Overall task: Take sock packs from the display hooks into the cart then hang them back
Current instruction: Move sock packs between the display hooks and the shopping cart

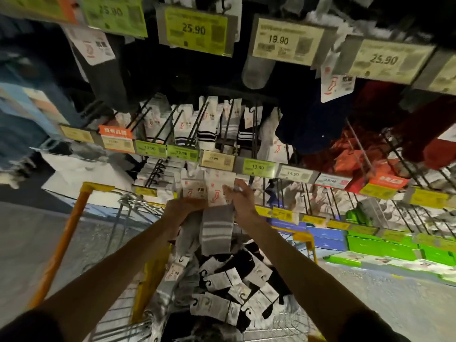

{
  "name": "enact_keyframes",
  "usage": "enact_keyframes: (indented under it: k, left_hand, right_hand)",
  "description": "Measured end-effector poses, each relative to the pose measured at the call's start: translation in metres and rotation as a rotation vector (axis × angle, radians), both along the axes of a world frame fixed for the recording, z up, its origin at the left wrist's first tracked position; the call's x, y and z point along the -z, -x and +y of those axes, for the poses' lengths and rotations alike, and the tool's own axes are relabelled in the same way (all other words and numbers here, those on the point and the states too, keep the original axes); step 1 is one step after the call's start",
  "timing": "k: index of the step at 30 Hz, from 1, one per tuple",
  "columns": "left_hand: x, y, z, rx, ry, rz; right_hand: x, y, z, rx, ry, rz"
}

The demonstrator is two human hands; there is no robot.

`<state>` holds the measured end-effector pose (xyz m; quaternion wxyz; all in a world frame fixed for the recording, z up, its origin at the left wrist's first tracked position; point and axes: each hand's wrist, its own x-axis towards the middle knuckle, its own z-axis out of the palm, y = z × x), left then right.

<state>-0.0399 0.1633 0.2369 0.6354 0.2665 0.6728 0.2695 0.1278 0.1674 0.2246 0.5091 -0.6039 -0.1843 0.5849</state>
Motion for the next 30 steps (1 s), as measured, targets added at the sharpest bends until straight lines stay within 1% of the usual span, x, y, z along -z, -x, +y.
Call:
enact_keyframes:
  k: [4,7,10,14,17,22,26,30]
  left_hand:
    - [0.009,0.001,0.020,0.033,-0.015,0.078]
    - [0.018,0.001,0.031,0.055,-0.027,0.023]
    - [0.026,0.001,0.039,0.099,-0.063,-0.024]
    - [0.033,0.003,0.048,0.136,-0.093,-0.070]
    - [0.039,0.011,0.052,0.140,-0.089,-0.105]
    - [0.051,0.027,0.062,0.150,-0.064,-0.106]
    - [0.048,0.031,0.069,0.197,-0.087,-0.111]
    - [0.041,0.026,0.067,0.235,-0.109,-0.129]
  right_hand:
    - [0.004,0.008,0.022,-0.018,0.002,0.021]
    - [0.005,0.003,0.033,0.009,0.029,0.018]
    - [0.005,-0.002,0.037,0.007,-0.028,0.016]
    - [0.002,-0.002,0.042,0.030,-0.008,0.011]
    - [0.007,0.002,0.046,-0.002,0.019,-0.004]
    - [0.011,0.009,0.052,-0.064,-0.020,-0.033]
    - [0.013,0.012,0.055,-0.023,-0.017,-0.097]
    - [0.011,0.010,0.050,0.041,0.052,-0.110]
